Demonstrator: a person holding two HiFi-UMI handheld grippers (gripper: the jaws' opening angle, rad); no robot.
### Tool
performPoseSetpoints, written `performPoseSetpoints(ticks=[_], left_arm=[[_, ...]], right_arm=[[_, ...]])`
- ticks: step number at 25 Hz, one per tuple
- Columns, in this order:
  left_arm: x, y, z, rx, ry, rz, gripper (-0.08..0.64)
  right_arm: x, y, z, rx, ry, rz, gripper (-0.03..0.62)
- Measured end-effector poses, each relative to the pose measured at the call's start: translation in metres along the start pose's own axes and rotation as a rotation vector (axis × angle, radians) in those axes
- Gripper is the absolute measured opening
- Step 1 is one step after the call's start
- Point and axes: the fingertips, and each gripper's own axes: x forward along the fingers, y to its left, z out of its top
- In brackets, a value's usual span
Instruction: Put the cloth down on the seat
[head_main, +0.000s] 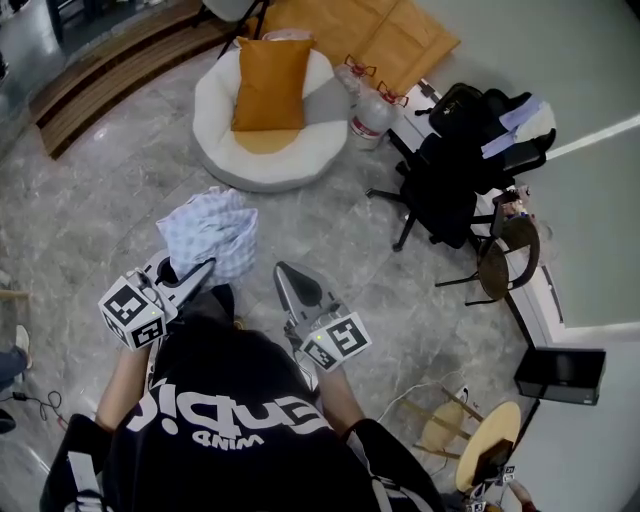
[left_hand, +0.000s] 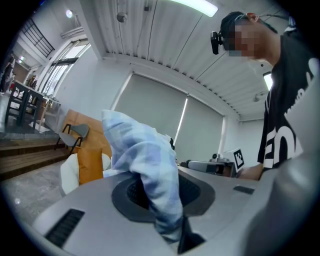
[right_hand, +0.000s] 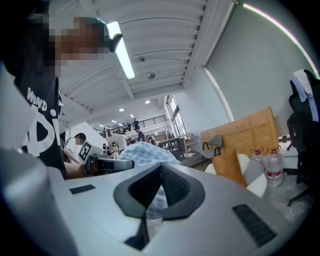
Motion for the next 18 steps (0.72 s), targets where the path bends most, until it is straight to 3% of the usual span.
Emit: performPoseSetpoints(ticks=[18], left_arm=[[0.056, 0.069, 0.018, -0.040, 0.019, -0.030, 0.086]], right_arm=[[0.051, -0.064, 0.001, 0.030, 0.014, -0.042, 0.020]])
